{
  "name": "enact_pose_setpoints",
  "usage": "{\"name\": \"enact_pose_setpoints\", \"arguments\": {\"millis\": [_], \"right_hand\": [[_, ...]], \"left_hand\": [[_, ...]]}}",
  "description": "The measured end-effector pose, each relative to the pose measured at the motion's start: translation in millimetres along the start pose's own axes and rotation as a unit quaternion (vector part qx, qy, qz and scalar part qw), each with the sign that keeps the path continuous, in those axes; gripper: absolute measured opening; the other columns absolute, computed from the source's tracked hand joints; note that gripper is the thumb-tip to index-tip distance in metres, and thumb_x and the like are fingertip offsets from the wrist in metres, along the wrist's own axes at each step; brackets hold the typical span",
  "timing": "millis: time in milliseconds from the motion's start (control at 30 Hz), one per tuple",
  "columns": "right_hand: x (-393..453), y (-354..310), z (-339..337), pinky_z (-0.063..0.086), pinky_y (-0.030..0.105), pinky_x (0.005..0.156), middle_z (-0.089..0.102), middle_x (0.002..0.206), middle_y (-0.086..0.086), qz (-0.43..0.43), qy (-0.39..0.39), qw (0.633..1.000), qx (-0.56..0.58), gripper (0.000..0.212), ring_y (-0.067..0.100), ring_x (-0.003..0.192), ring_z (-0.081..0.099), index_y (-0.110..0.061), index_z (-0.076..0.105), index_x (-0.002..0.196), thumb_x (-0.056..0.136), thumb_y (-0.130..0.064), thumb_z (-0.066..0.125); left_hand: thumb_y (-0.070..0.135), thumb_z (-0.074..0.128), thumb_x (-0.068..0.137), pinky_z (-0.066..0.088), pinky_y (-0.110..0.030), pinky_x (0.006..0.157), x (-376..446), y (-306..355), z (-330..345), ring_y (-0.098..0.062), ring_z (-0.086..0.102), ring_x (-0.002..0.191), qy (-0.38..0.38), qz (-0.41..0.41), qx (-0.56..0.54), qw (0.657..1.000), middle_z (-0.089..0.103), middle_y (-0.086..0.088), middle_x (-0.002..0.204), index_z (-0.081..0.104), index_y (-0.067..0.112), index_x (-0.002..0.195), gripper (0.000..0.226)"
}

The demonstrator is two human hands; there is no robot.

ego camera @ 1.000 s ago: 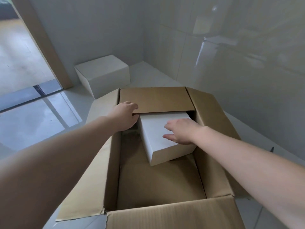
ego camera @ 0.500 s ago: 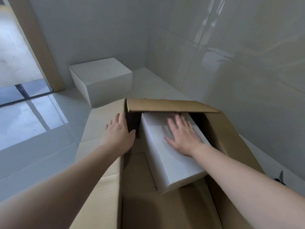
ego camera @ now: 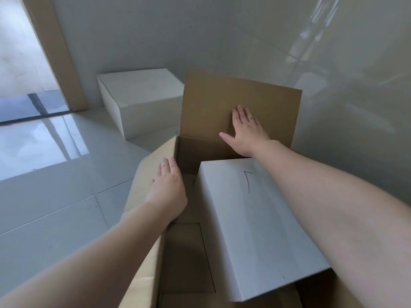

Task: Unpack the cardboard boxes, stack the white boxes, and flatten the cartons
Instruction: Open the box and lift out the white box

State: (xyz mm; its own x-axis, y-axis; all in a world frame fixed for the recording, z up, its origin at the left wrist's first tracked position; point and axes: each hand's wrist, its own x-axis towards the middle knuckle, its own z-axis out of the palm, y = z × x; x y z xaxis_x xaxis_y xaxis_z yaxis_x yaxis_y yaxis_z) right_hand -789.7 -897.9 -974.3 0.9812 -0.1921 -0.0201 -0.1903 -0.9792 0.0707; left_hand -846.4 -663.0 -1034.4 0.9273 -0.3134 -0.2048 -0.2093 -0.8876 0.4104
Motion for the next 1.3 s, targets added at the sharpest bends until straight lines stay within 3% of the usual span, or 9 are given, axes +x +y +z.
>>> {"name": "enact_pose_setpoints", "arguments": {"millis": [100,167,333,667,800,900,1000,1133,1300], "right_hand": [[19,-2,31,0.026,0.043,0.112,0.026,0.154,0.008,0.0,-0.073,0.996,0.041,0.077,0.029,0.14,0.026,-0.014,0.026,0.147,0.091,-0.066,0.03],[24,-1,49,0.043,0.038,0.089,0.058,0.124,0.007,-0.005,-0.05,0.998,0.024,0.064,0.03,0.113,0.052,-0.018,0.054,0.118,0.087,-0.071,0.035],[34,1,50,0.033,0.032,0.063,0.048,0.071,-0.003,-0.02,-0.038,0.999,0.007,0.054,0.025,0.077,0.048,-0.024,0.04,0.066,0.082,-0.076,0.037],[-12,14,50,0.033,0.043,0.097,0.05,0.132,0.012,0.003,-0.083,0.996,0.024,0.058,0.032,0.121,0.044,-0.018,0.044,0.125,0.09,-0.063,0.036],[-58,33,49,0.003,0.046,0.116,0.005,0.158,0.013,0.019,-0.109,0.994,0.027,0.082,0.031,0.145,0.003,-0.019,0.003,0.151,0.089,-0.065,0.032],[-100,54,51,0.003,0.042,0.116,-0.011,0.158,0.011,0.062,-0.106,0.988,0.089,0.087,0.027,0.146,-0.007,-0.017,-0.006,0.151,0.091,-0.062,0.037],[-147,76,59,0.022,0.038,0.113,0.008,0.157,0.013,0.158,-0.103,0.959,0.213,0.088,0.028,0.143,0.018,-0.012,0.002,0.149,0.089,-0.059,0.046],[-191,92,67,0.042,0.036,0.088,0.049,0.137,0.012,0.285,-0.114,0.911,0.275,0.087,0.032,0.118,0.05,-0.006,0.025,0.143,0.084,-0.067,0.046],[-210,96,67,0.044,0.035,0.083,0.056,0.129,0.009,0.344,-0.134,0.874,0.317,0.092,0.033,0.112,0.054,-0.008,0.047,0.133,0.075,-0.079,0.044]], "left_hand": [[-0.006,0.041,0.081,0.02,-0.032,0.114,1,-2,5,-0.026,0.009,0.145,0.0,-0.002,-0.054,0.999,-0.009,-0.006,0.159,-0.015,0.009,0.148,0.088],[-0.007,0.039,0.079,0.029,-0.034,0.111,1,-3,6,-0.027,0.021,0.142,0.003,0.001,-0.064,0.998,-0.008,-0.003,0.159,-0.015,0.011,0.148,0.089],[-0.007,0.038,0.077,0.033,-0.034,0.107,0,-1,4,-0.03,0.029,0.139,0.013,0.004,-0.07,0.997,-0.007,-0.002,0.159,-0.014,0.011,0.149,0.09],[-0.009,0.04,0.081,0.048,-0.036,0.083,-24,7,4,-0.033,0.055,0.111,-0.021,-0.026,-0.064,0.997,-0.002,0.004,0.159,-0.018,0.019,0.148,0.094],[-0.003,0.043,0.084,0.026,-0.042,0.113,-37,16,5,-0.034,0.019,0.142,-0.015,-0.018,0.047,0.999,-0.009,-0.009,0.158,-0.017,0.008,0.147,0.088],[0.003,0.039,0.086,-0.005,-0.039,0.116,-47,25,9,-0.027,-0.012,0.145,0.028,0.028,0.146,0.988,-0.015,-0.013,0.157,-0.014,0.005,0.147,0.081],[0.021,0.033,0.095,-0.007,-0.031,0.112,-67,37,27,-0.022,-0.004,0.146,0.06,0.096,0.099,0.989,-0.001,-0.009,0.159,-0.001,0.01,0.15,0.066],[0.046,0.038,0.096,0.042,-0.038,0.099,-95,64,48,-0.028,0.049,0.119,-0.073,0.016,-0.136,0.988,0.049,-0.011,0.132,0.039,0.01,0.128,0.048],[0.047,0.039,0.097,0.043,-0.031,0.086,-105,82,62,-0.031,0.055,0.111,-0.117,-0.076,-0.249,0.958,0.054,-0.014,0.127,0.031,0.005,0.134,0.056]]}}
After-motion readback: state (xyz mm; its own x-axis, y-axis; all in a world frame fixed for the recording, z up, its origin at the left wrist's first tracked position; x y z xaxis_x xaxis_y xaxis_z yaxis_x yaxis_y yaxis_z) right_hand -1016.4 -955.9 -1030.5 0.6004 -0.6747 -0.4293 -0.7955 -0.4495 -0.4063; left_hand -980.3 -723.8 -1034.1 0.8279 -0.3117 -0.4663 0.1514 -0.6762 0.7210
